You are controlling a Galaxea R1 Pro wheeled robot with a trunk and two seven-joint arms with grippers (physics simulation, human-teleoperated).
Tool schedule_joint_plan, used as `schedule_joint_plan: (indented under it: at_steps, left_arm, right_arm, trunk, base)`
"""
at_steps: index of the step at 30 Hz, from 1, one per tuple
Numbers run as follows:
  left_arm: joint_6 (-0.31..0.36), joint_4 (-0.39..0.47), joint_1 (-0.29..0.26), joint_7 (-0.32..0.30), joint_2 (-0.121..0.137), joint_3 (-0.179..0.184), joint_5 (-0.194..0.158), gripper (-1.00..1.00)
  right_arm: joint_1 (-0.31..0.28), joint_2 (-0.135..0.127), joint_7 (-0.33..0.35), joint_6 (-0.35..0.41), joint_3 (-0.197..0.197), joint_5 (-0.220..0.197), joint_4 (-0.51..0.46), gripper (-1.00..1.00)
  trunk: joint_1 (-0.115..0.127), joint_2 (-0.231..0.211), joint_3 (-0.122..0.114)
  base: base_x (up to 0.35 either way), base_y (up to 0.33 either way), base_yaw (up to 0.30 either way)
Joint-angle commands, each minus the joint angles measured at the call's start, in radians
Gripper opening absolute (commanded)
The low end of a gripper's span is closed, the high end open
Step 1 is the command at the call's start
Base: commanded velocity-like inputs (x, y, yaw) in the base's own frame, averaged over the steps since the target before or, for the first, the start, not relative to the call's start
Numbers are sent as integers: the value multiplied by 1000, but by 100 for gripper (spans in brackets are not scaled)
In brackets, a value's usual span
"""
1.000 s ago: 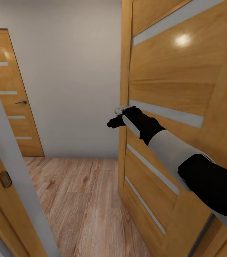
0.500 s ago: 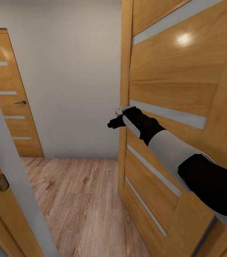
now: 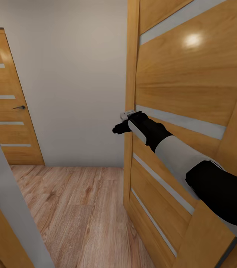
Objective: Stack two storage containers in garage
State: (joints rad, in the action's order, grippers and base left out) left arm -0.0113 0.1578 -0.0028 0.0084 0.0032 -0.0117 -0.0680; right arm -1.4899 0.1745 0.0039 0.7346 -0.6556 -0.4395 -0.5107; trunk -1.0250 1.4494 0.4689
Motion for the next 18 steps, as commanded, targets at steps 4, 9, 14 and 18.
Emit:
schedule_joint_plan:
  at_steps: [4,9,14,18]
  left_arm:
    - [-1,0,0,1,0,-1,-7,100]
    - [-1,0,0,1,0,-1,-7,100]
    - [-1,0,0,1,0,-1,-7,100]
    - [-2,0,0,1,0,-1,-7,100]
  right_arm:
    - [-1,0,1,3,-1,0,0,100]
    - [-1,0,1,3,-1,-2,0,100]
    - [-1,0,2,3,-2,-3,0,100]
    - [-1,0,3,3,-2,-3,0,100]
  trunk:
    - [0,1,1]
    - [0,1,1]
    - [0,1,1]
    - [0,1,1]
  base:
    - [1,0,0]
    - [0,0,0]
    - [0,0,0]
    - [0,0,0]
